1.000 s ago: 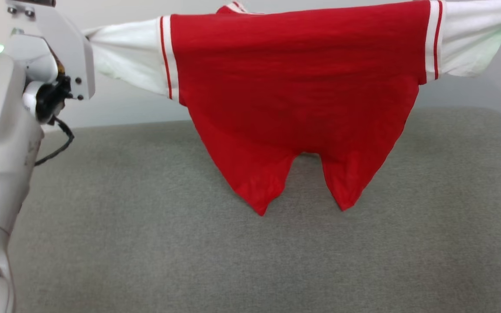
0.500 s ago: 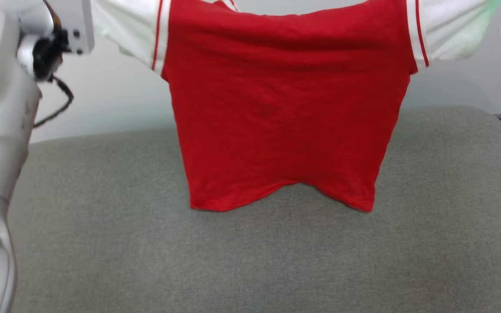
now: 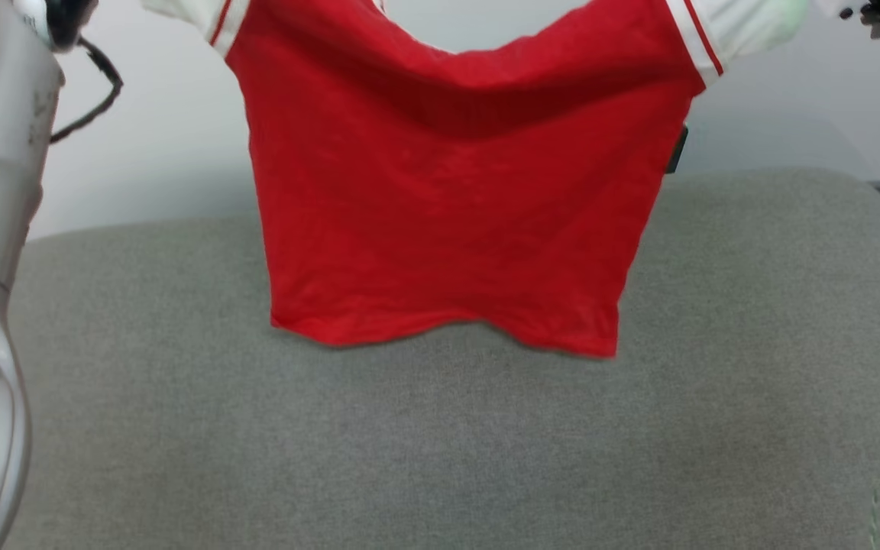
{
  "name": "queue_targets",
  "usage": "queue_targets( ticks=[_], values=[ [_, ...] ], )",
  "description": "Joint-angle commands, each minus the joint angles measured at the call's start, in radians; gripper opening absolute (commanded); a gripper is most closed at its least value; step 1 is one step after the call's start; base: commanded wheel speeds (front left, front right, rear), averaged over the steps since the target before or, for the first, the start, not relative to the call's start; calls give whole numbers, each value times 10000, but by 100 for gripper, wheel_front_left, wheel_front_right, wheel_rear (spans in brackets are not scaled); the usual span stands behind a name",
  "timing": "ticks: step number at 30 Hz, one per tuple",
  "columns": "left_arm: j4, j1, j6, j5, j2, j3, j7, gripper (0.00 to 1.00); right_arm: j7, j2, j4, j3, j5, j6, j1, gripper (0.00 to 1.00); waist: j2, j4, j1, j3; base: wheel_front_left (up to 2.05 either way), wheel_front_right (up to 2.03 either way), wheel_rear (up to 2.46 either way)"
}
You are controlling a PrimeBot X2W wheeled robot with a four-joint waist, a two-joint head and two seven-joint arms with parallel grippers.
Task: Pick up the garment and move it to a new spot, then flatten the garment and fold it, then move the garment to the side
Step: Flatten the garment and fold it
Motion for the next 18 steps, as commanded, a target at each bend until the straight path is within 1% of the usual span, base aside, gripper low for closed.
queue_targets(
  ticks=[1,4,9,14,18],
  values=[
    [39,-121,15,48,-44,-13,-90,0,-108,31,42,3,28,-14,-117,0,0,19,0,202,0,0,0],
    [181,-433,2,137,-123,-69,-330,0,-404,69,131,-32,25,-14,-313,0,0,48,0,660,0,0,0],
    [183,-1372,143,474,-232,-268,-976,0,-1262,-70,187,1,-216,-14,-970,0,0,89,0,2171,0,0,0],
    [101,-2784,510,877,-371,-388,-1915,0,-2407,-184,398,-11,-651,-14,-1970,0,0,137,0,3971,0,0,0],
    [264,-3667,871,1097,-650,-433,-2661,0,-2915,-327,631,-354,-1135,-14,-2653,0,0,284,0,5196,0,0,0]
  ],
)
